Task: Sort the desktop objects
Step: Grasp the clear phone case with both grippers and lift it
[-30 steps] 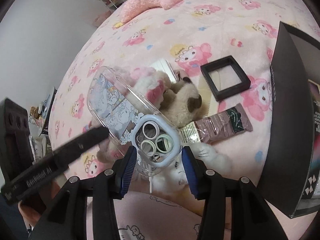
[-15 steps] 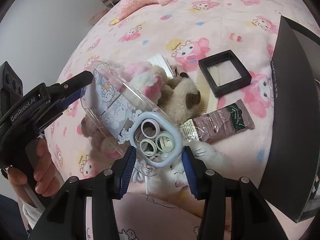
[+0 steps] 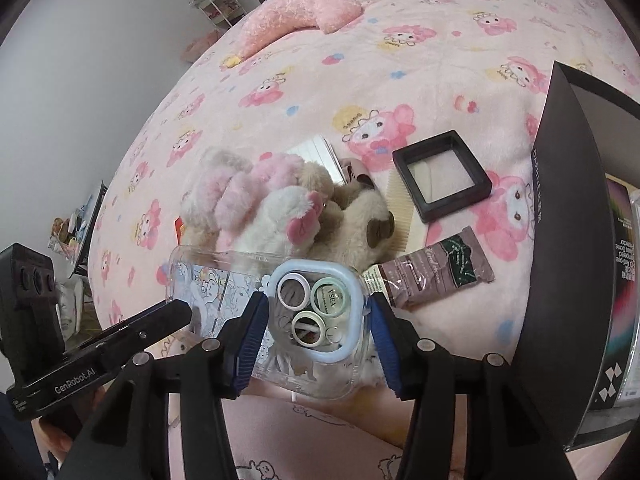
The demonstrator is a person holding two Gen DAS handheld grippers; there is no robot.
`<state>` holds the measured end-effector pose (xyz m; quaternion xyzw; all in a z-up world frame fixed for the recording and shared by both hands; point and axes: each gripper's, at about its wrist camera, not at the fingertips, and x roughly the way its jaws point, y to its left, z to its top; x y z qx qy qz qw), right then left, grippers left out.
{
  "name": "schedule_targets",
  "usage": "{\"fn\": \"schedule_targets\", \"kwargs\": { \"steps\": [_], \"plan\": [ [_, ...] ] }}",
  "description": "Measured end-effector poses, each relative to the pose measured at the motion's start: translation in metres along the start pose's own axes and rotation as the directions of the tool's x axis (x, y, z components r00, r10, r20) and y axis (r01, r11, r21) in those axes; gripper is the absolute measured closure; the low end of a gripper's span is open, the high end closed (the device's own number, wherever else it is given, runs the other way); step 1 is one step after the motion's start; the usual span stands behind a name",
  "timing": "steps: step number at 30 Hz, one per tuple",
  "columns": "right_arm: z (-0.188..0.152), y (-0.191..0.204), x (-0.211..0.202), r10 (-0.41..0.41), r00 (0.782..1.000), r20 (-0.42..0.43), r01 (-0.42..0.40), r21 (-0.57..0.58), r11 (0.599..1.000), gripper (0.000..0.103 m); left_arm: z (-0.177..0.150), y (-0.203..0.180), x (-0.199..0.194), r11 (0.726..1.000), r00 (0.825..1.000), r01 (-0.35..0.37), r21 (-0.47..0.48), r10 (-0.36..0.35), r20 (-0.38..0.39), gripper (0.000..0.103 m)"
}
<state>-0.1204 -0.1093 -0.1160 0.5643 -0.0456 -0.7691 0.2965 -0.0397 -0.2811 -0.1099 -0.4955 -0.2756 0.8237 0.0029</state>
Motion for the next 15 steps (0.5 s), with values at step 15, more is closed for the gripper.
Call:
{"fn": "schedule_targets", "kwargs": {
  "steps": [15],
  "plan": [
    [-0.016,-0.022,-0.094,-0.064,0.988,0.139,0.067,-0.012,0.998,0.055,-0.019,-0.094,-0.027,0.983,0.993,0.114,0.140,-0.116,0.004,0.060]
  ]
}}
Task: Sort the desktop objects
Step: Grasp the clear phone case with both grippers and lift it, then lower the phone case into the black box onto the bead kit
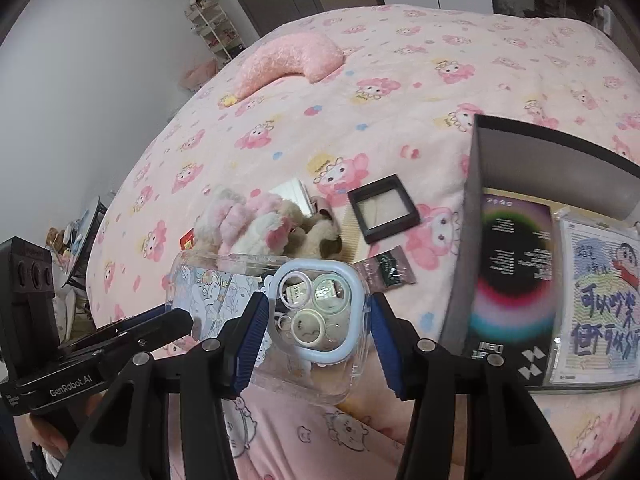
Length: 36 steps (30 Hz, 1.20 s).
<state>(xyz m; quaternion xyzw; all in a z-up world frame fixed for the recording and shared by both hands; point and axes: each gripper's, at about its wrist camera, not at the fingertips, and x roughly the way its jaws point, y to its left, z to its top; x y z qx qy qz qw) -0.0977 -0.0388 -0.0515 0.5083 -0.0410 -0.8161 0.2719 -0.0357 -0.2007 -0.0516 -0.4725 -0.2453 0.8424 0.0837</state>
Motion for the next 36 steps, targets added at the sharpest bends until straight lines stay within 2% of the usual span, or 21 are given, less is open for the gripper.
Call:
{"fn": "schedule_targets", "kwargs": {
  "steps": [7,11,14,17,20,24,29,33,36],
  "plan": [
    [0.000,-0.063,-0.068,-0.077,0.994,0.084,0.074,0.039,0.996,0.055,0.006,-0.092,0.035,0.985,0.994,0.105,0.136,-0.100,-0.044,0.059],
    [0.011,-0.118,-0.100,-0.145,0.984,0.107,0.137,0.080,0.987,0.055,0.016,-0.151,0.077,0.967,0.988,0.144,0.211,-0.126,-0.093,0.059],
    [0.017,-0.160,-0.113,-0.190,0.975,0.115,0.178,0.107,0.978,0.055,0.019,-0.184,0.118,0.958,0.978,0.163,0.237,-0.126,-0.166,0.059],
    [0.016,-0.193,-0.108,-0.239,0.968,0.081,0.229,0.116,0.967,0.055,0.015,-0.202,0.157,0.956,0.969,0.155,0.251,-0.099,-0.225,0.059],
    [0.008,-0.223,-0.096,-0.238,0.971,0.036,0.231,0.140,0.963,0.055,0.009,-0.212,0.190,0.956,0.962,0.121,0.268,-0.047,-0.269,0.059],
    [0.015,-0.241,-0.074,-0.263,0.965,-0.018,0.263,0.131,0.956,0.055,0.023,-0.224,0.220,0.958,0.953,0.064,0.280,0.025,-0.302,0.057],
    [0.052,-0.262,-0.058,-0.321,0.946,-0.038,0.323,0.092,0.942,0.054,0.046,-0.235,0.257,0.964,0.935,0.039,0.263,0.057,-0.349,0.055],
    [0.054,-0.286,-0.039,-0.312,0.948,-0.070,0.318,0.137,0.938,0.054,0.047,-0.233,0.281,0.969,0.914,0.033,0.246,0.070,-0.400,0.055],
    [0.050,-0.295,-0.031,-0.309,0.947,-0.089,0.319,0.156,0.935,0.054,0.047,-0.235,0.285,0.965,0.918,0.040,0.259,0.067,-0.391,0.055]
  ]
}}
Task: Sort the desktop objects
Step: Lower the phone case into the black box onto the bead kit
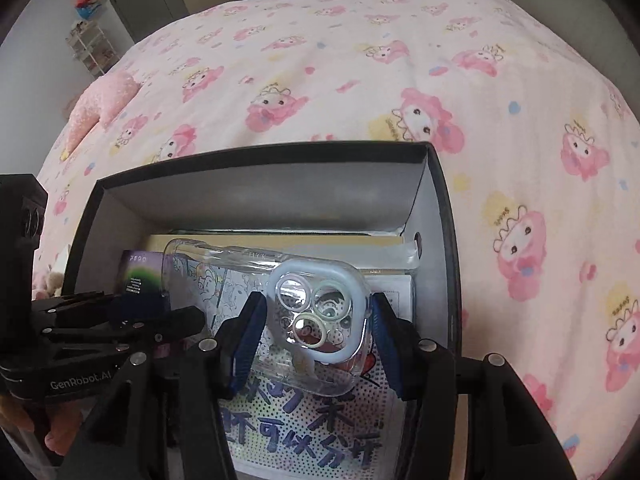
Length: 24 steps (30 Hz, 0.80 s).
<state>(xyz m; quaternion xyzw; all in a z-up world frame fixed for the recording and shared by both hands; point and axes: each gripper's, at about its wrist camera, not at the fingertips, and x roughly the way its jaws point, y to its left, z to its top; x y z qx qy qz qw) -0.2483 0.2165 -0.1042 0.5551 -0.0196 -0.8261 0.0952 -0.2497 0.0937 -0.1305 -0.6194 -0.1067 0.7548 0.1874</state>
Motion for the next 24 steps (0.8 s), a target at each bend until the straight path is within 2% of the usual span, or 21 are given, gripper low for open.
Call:
{"fn": "schedule_targets", "kwargs": {
  "steps": [3,6,11,15,17,20,22,24],
  "plan": [
    [0.002,0.002,0.001,-0.029,1.000,0.005,0.030,-0.012,0.999,0.052,-0.001,-0.001,0.001,1.000,1.000,0.006,0.007,-0.006,-0.004,0.054],
    [0.001,0.004,0.002,-0.060,0.998,0.008,0.060,-0.027,0.998,0.050,-0.004,0.005,0.002,0.999,0.999,0.048,-0.003,-0.048,-0.008,0.054],
    [0.000,0.005,-0.006,-0.069,0.996,0.049,0.070,-0.018,0.997,0.051,-0.007,0.006,-0.004,0.998,0.998,0.070,0.010,-0.070,0.010,0.054],
    [-0.001,0.012,-0.015,-0.110,0.988,0.107,0.116,-0.057,0.992,0.051,-0.008,0.009,-0.006,0.996,0.996,0.089,0.001,-0.089,0.009,0.054],
    [-0.001,0.013,-0.016,-0.108,0.988,0.107,0.115,-0.064,0.991,0.051,-0.009,0.011,-0.010,0.996,0.996,0.089,-0.004,-0.089,0.020,0.055],
    [-0.007,0.012,-0.018,-0.065,0.995,0.076,0.070,-0.055,0.996,0.057,-0.009,0.014,-0.014,0.996,0.995,0.090,-0.020,-0.089,0.043,0.060],
    [-0.015,0.010,-0.017,0.020,1.000,0.012,-0.019,-0.029,0.999,0.059,-0.010,0.017,-0.016,0.995,0.994,0.096,-0.034,-0.095,0.047,0.063],
    [-0.026,0.010,-0.012,0.124,0.990,-0.072,-0.124,0.005,0.992,0.061,-0.009,0.016,-0.013,0.994,0.994,0.106,-0.039,-0.105,0.032,0.066]
  ]
}}
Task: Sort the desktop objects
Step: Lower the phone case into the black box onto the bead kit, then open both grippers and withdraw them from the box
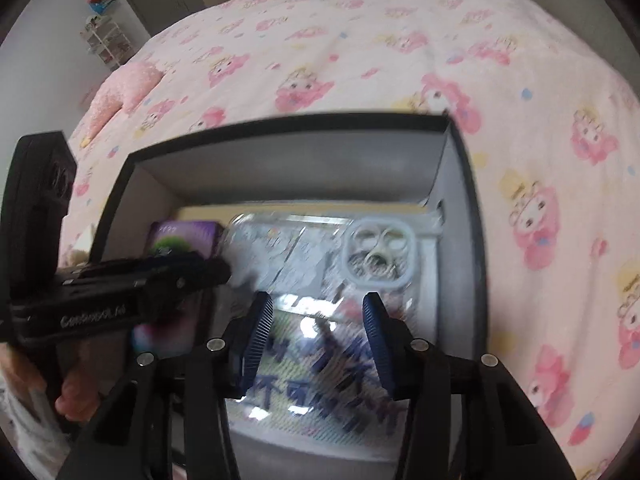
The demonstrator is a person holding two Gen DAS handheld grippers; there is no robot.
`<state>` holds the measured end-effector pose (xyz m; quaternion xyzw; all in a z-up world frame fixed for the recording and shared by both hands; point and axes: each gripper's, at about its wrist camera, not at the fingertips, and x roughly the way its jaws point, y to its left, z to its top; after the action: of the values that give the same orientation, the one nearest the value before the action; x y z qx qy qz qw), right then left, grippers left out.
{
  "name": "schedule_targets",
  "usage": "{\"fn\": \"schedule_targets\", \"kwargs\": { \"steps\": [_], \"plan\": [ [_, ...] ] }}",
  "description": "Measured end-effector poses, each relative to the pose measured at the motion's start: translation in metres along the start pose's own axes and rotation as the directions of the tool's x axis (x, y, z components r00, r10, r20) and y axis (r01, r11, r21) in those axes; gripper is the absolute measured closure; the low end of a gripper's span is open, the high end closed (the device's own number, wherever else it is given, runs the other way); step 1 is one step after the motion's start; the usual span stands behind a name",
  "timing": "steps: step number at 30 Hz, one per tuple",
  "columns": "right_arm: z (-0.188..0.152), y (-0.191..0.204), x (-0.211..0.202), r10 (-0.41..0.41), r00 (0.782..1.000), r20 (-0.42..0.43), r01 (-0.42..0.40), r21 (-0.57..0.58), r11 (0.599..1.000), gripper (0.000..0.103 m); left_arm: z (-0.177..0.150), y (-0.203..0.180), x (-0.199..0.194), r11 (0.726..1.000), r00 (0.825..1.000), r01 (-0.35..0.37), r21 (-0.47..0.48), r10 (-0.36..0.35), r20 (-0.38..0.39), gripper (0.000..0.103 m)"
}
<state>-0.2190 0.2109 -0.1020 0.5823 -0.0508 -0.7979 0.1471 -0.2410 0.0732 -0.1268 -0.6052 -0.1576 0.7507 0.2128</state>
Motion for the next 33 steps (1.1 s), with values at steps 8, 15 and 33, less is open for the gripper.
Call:
{"fn": "schedule_targets", "kwargs": {
  "steps": [8,15,33],
  "plan": [
    [0.000,0.000,0.031,-0.006,0.995,-0.099,0.009,0.031,0.999,0.061,0.009,-0.009,0.021,1.000,0.996,0.012,-0.004,-0.013,-0.092,0.066],
    [0.020,-0.005,0.043,-0.057,0.995,-0.084,0.060,0.031,0.998,0.061,0.027,-0.002,0.021,1.000,0.999,0.001,-0.024,-0.002,-0.038,0.066],
    [0.031,-0.017,0.021,-0.095,0.995,0.039,0.093,0.041,0.995,0.075,0.044,-0.002,0.026,0.996,0.999,0.049,-0.068,-0.049,0.000,0.061]
  ]
}}
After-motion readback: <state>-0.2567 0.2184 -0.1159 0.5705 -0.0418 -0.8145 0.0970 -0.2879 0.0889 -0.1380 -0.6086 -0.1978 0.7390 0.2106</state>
